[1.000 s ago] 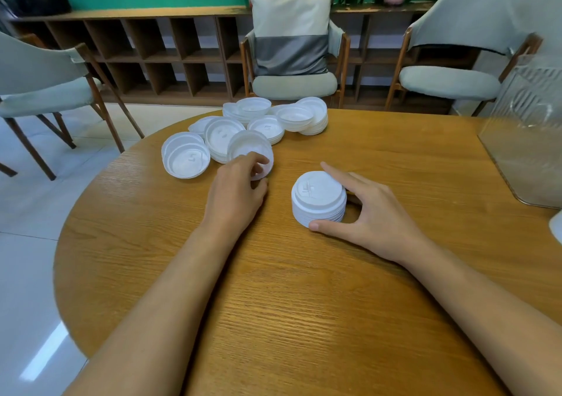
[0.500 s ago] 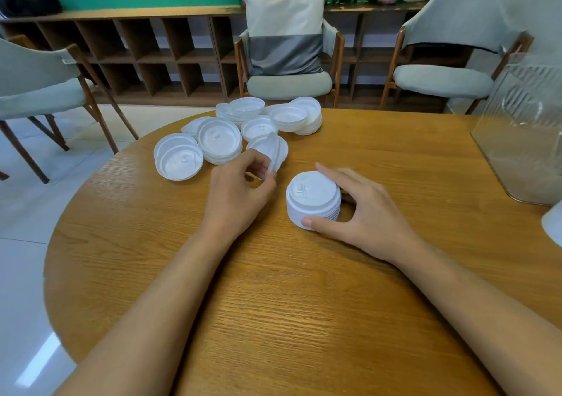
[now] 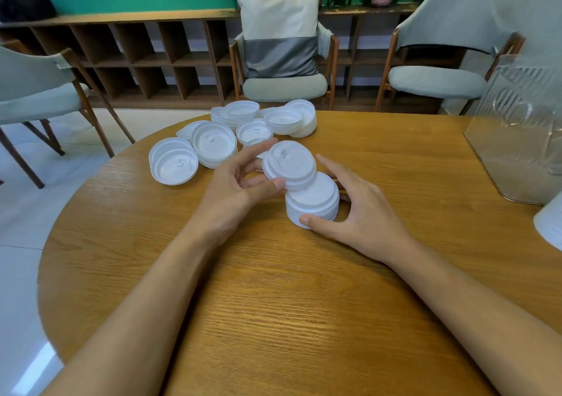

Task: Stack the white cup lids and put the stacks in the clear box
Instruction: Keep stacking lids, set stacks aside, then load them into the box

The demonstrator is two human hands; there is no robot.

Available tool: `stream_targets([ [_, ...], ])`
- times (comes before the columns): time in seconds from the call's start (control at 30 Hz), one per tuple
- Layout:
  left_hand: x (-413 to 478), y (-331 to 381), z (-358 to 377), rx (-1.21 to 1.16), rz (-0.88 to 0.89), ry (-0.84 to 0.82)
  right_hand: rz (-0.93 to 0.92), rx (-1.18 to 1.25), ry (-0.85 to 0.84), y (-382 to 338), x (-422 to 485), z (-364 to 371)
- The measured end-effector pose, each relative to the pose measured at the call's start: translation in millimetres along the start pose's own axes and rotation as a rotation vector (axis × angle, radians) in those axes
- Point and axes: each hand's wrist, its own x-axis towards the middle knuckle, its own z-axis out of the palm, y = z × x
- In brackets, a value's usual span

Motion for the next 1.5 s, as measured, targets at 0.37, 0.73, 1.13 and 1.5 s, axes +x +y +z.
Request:
stream_targets([
  [0.37, -6, -4, 12, 0.411, -0.049, -0.088, -0.04, -0.017, 0.007, 4, 0, 1],
  [0.73, -5, -7, 14, 0.499, 0.086, -0.077, -0.038, 0.028, -0.026, 2, -1, 0],
  [1.13, -6, -15, 18, 0.571, 0.103, -0.048, -0.05, 0.026, -0.055, 2, 1, 1],
  [1.5, 14, -36, -8, 1.017, 0.104, 0.136, 0.024, -0.034, -0.045, 2, 0, 1],
])
